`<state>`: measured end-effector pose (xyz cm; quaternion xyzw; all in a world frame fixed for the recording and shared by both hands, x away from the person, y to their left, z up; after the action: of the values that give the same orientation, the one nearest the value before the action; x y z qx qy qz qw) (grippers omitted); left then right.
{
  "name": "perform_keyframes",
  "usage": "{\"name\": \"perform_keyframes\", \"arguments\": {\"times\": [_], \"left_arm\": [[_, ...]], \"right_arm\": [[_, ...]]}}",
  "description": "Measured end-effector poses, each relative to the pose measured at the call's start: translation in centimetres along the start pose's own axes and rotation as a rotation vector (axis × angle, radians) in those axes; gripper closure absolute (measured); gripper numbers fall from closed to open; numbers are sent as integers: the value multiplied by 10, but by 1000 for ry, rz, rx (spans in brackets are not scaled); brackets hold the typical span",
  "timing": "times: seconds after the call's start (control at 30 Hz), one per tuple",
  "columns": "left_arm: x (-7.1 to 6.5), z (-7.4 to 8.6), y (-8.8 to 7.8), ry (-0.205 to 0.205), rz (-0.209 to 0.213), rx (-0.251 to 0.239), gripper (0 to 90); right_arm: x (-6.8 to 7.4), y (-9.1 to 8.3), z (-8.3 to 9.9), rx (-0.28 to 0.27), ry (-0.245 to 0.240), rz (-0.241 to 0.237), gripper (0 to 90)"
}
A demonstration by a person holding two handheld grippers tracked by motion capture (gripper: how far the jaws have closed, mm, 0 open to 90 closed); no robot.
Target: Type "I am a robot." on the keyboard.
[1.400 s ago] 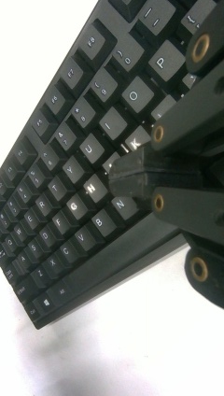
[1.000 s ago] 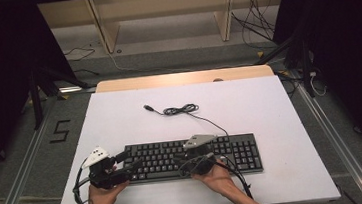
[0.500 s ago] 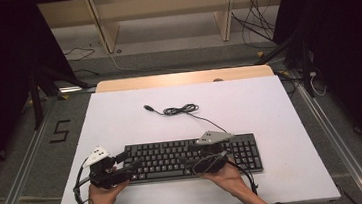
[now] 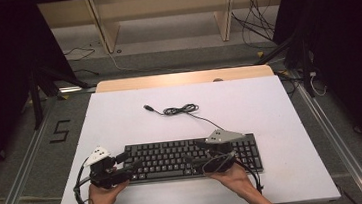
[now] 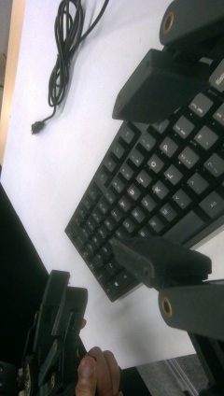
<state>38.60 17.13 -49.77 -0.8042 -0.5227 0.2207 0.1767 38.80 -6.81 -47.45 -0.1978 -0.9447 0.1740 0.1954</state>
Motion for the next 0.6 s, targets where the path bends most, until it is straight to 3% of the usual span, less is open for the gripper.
{"name": "perform_keyframes", "arguments": {"times": [0.33,0.6], "left_arm": [[-3,1,-1,10,20,3,352],[-13,5,-3,66,63,19,545]], "right_arm": [[1,-11,1,-21,3,6,305],[2,-18,2,-30,4,10,295]]}}
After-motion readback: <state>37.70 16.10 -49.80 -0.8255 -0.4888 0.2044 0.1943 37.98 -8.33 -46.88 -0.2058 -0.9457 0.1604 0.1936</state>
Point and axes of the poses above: each handheld gripper's, and its own axes: y roughly forward along the jaws, z roughly out of its underside, x roughly to its left, the point moved 8 cm from there along y, roughly forward along the jaws, and after that the axes turned 15 degrees about -z, right-handed, at the moved point
